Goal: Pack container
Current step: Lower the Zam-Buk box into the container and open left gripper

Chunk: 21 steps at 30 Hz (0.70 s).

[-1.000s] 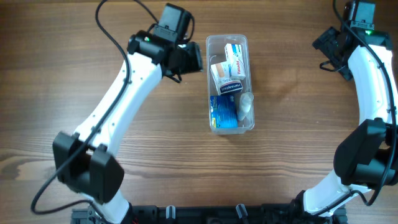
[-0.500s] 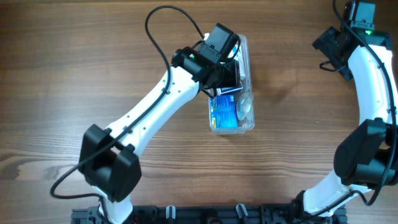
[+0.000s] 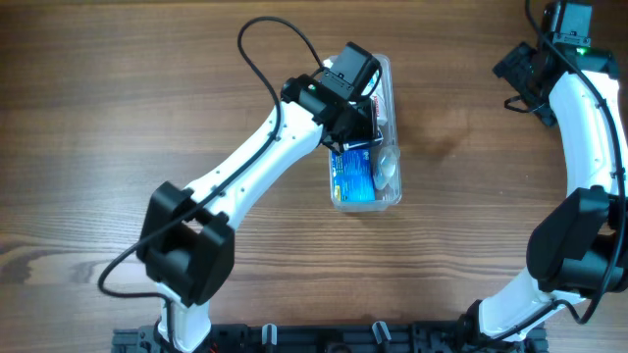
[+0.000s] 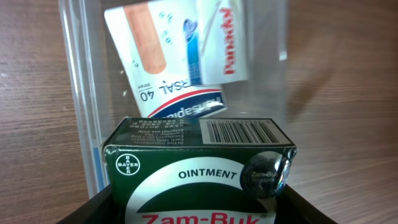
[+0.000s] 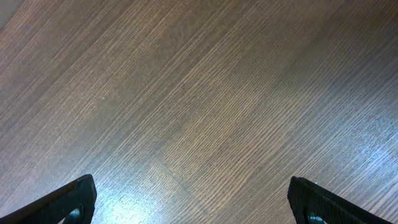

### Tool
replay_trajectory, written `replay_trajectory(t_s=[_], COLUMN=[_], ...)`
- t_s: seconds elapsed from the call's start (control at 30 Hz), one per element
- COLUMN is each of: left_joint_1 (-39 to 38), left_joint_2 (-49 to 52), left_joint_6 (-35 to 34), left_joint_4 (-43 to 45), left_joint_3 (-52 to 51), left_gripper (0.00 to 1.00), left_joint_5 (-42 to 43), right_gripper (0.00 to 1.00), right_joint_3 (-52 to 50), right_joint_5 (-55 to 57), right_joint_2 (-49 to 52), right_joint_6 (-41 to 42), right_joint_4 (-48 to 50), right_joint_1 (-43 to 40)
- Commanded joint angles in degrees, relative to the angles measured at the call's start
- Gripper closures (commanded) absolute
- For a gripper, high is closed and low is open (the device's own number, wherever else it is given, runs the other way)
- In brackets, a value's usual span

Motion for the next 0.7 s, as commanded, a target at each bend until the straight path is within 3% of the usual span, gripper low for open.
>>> replay_trajectory(t_s=[0.0, 0.27, 0.33, 0.5, 0.67], left_joint_1=[-0.20, -0.20, -0.20, -0.20, -0.20], left_joint_2=[2.54, 5.44, 5.73, 5.73, 5.68], left_joint_6=[-1.18, -1.84, -1.81, -1.77, -1.75], left_joint_4=[0.94, 2.97, 2.99, 3.39, 4.24], left_joint_3=[0.28, 0.28, 0.28, 0.28, 0.28], left_gripper=[0.44, 0.41, 0.31, 0.29, 0.12], left_joint_5=[-0.81, -0.79, -0.79, -0.79, -0.76], right_gripper=[0.00, 0.00, 0.00, 0.00, 0.00], right_joint_3=[0.04, 0.04, 0.04, 0.04, 0.04], right_joint_5=[0.98, 0.98, 0.98, 0.98, 0.98], right_joint_2=[0.96, 0.96, 0.96, 0.96, 0.96], right_joint_6=[0.85, 0.85, 0.85, 0.85, 0.83], right_joint_4=[0.04, 0.04, 0.04, 0.04, 0.04], right_joint_1=[-0.02, -0.02, -0.02, -0.02, -0.02])
